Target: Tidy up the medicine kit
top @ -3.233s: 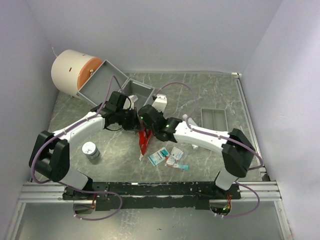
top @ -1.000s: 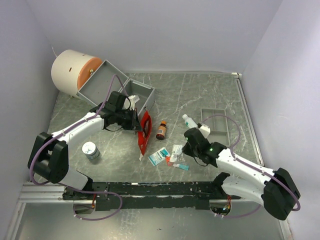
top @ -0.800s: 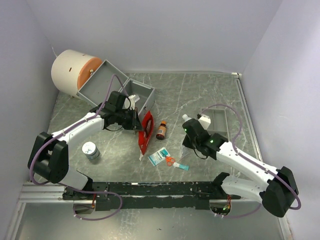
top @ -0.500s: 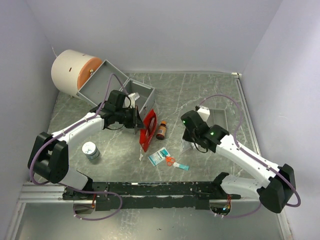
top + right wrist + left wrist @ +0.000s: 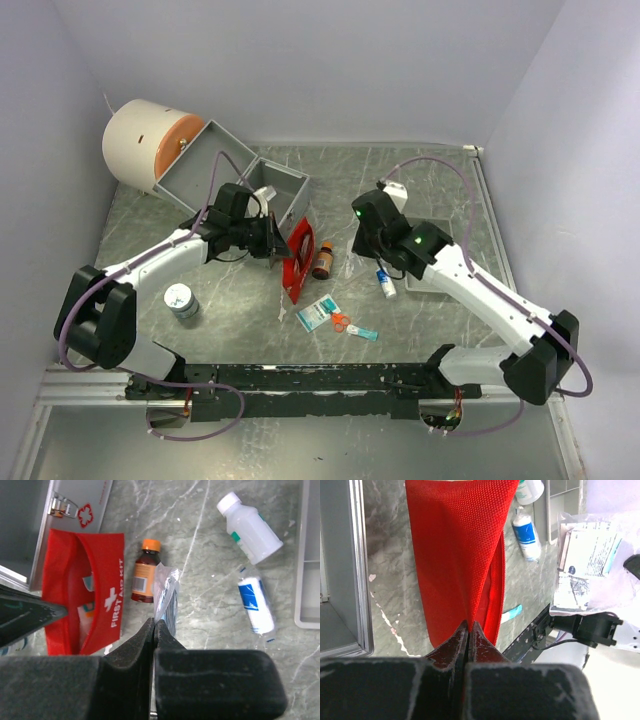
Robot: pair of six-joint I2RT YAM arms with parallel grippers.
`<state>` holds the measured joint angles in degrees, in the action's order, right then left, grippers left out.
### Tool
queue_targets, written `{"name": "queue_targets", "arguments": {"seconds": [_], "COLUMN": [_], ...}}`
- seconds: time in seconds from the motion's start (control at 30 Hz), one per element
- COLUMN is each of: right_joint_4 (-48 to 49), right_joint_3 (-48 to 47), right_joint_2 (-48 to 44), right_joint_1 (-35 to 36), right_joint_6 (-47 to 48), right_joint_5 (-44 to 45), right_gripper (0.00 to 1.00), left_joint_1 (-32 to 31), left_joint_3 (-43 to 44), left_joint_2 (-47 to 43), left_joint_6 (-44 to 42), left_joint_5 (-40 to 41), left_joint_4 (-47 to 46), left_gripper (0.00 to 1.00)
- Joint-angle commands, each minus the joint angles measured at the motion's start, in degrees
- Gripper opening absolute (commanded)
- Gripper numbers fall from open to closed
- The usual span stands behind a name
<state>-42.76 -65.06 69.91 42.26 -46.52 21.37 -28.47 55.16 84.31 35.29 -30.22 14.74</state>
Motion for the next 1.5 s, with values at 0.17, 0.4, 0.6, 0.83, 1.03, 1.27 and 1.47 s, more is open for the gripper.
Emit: {"name": "queue_targets", "arguments": {"seconds": [0.17, 0.4, 0.6, 0.83, 1.03, 1.27, 1.47], "right_joint_4": [-2.8, -2.3, -6.4, -15.2, -20.1, -19.6, -20.8], "right_joint_3": [-9.4, -16.0, -23.4, -32.9, -38.0, -39.2, -40.3], "right_joint_2": [5.9, 10.6, 16.8, 25.2, 30.7, 34.6, 37.6], "right_joint_1": [2.6, 3.7, 9.2, 14.9, 18.0, 18.7, 18.7], "right_joint_6": [-2.3, 1.9, 1.7, -4.9, -8.6, -7.6, -7.6], "right_joint_5": [4.5, 7.1, 13.7, 23.3, 27.2, 29.6, 31.6], "right_gripper": [0.00, 0.00, 0.00, 0.00, 0.00, 0.00, 0.00], "left_joint_1": [-0.5, -0.7, -1.1, -1.5, -1.7, -1.6, -1.7], "left_joint_3": [-5.2, -7.1, -10.9, -12.3, -11.9, -11.7, -10.6], "left_joint_2": [-0.7, -0.3, 0.4, -0.9, -1.1, -0.9, -0.4], "left_joint_6": [15.6, 17.8, 16.0, 15.1, 14.2, 14.3, 14.0], "left_joint_5": [-5.4, -1.7, 0.2, 2.0, 2.3, 1.3, -0.1], "left_joint_4": [-18.5, -23.9, -24.3, -23.1, -21.8, -21.9, -20.8], "left_gripper": [0.07, 0.07, 0.07, 0.07, 0.07, 0.07, 0.07]}}
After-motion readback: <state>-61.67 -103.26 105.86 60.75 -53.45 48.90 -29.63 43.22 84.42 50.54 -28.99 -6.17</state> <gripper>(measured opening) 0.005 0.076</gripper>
